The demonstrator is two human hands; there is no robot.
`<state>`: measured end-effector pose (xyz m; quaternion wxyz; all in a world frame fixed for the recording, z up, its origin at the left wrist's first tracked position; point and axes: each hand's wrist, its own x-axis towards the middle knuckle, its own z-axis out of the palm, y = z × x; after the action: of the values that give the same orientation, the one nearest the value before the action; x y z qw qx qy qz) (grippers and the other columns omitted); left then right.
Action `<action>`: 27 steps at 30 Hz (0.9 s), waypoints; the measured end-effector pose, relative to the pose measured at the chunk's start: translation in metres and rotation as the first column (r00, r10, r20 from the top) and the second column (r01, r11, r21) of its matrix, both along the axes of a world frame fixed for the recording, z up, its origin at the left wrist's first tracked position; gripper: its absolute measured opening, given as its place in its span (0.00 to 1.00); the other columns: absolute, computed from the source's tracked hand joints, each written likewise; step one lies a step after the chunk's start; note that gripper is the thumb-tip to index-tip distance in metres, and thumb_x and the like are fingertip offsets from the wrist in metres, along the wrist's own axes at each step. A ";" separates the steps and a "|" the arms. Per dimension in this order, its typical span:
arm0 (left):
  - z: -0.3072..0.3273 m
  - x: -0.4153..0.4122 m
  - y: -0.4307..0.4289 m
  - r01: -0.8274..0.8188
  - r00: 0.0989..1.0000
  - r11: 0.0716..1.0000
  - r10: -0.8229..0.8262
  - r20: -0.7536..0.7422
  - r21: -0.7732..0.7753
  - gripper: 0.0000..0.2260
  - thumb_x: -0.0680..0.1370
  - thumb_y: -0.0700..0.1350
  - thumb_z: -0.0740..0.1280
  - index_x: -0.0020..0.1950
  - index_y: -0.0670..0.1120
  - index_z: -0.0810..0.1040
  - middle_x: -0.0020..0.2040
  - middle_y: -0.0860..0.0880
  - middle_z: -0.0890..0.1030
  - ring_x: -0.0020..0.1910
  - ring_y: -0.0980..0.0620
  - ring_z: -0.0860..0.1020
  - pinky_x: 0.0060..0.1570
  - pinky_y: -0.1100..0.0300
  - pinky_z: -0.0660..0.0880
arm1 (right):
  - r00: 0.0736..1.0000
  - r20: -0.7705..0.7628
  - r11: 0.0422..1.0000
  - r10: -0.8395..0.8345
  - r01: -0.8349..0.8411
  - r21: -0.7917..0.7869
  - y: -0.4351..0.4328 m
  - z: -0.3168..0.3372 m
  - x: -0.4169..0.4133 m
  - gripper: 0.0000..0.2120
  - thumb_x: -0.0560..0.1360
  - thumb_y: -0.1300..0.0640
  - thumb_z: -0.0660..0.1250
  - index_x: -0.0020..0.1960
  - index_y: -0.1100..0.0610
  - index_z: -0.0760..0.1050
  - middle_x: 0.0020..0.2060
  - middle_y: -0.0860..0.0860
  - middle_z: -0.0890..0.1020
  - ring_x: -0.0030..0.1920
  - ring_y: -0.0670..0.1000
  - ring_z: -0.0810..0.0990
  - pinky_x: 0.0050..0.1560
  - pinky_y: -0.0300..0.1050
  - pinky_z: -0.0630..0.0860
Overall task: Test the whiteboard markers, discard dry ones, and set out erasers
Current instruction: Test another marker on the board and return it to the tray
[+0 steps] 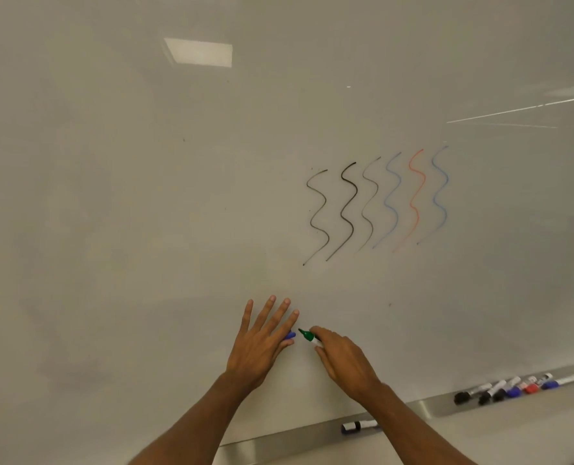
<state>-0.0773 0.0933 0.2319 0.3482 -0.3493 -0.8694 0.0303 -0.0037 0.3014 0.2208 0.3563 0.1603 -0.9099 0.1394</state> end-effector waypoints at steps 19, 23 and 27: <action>-0.024 0.055 0.136 0.165 0.912 0.956 -0.056 0.406 -0.241 0.19 0.85 0.51 0.52 0.74 0.45 0.63 0.62 0.43 0.77 0.57 0.43 0.75 0.56 0.55 0.65 | 0.938 0.277 0.973 -0.207 0.228 -0.043 0.075 -0.038 0.062 0.15 0.76 0.65 0.65 0.62 0.58 0.76 0.54 0.56 0.82 0.54 0.55 0.79 0.55 0.47 0.74; -0.040 0.069 0.187 0.208 0.864 0.965 -0.105 0.492 -0.159 0.12 0.85 0.47 0.55 0.65 0.45 0.70 0.60 0.43 0.77 0.52 0.43 0.76 0.52 0.54 0.70 | 0.917 0.337 0.949 -0.212 0.276 -0.155 0.114 -0.040 0.086 0.13 0.78 0.65 0.63 0.61 0.61 0.76 0.54 0.57 0.80 0.54 0.54 0.78 0.56 0.41 0.71; -0.060 0.083 0.243 0.265 0.812 0.959 -0.166 0.559 -0.101 0.11 0.81 0.42 0.65 0.63 0.46 0.72 0.58 0.44 0.77 0.53 0.44 0.77 0.51 0.54 0.74 | 0.909 0.365 0.921 -0.202 0.303 -0.245 0.165 -0.049 0.112 0.12 0.75 0.68 0.64 0.56 0.61 0.79 0.49 0.57 0.82 0.51 0.54 0.79 0.52 0.41 0.72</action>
<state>0.0060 0.3360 0.1720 0.0556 -0.4689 -0.8808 -0.0342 0.1081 0.4662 0.1716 0.2324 -0.0413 -0.9387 0.2512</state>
